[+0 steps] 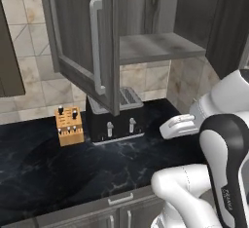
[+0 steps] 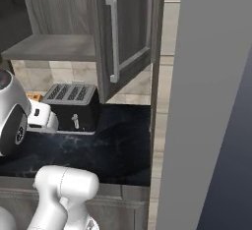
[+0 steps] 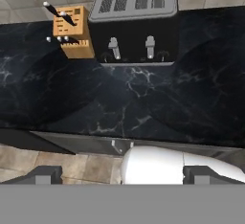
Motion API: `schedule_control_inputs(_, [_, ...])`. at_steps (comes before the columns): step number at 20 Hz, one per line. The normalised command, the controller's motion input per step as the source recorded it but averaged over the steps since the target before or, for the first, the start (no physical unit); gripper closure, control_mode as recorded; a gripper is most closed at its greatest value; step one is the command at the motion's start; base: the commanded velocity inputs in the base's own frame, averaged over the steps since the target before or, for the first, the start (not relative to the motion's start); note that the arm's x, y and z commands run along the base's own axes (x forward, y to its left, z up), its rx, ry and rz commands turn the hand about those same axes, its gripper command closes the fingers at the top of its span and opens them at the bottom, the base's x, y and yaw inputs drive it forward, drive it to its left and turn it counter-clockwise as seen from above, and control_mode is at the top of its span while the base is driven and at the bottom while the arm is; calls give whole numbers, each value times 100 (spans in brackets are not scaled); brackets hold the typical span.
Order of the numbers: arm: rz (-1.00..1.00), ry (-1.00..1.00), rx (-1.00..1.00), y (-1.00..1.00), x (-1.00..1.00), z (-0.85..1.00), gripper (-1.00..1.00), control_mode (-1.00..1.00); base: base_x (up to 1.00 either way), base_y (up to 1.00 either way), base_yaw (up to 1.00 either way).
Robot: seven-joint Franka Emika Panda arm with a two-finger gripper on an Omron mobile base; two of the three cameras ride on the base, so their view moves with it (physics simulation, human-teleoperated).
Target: Open the cabinet. Pick the spray and place it next to the sink. Then close the cabinet.
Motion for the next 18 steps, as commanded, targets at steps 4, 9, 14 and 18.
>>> schedule_control_inputs(4, [0,0,0,0,0,0,-100,100,59,1,0])
schedule_control_inputs(9, [0,0,0,0,0,0,-100,100,57,0,4])
schedule_control_inputs(14, [0,0,0,0,0,0,-100,100,9,0,0])
schedule_control_inputs(18, [0,0,0,0,0,0,-100,100,0,0,0])
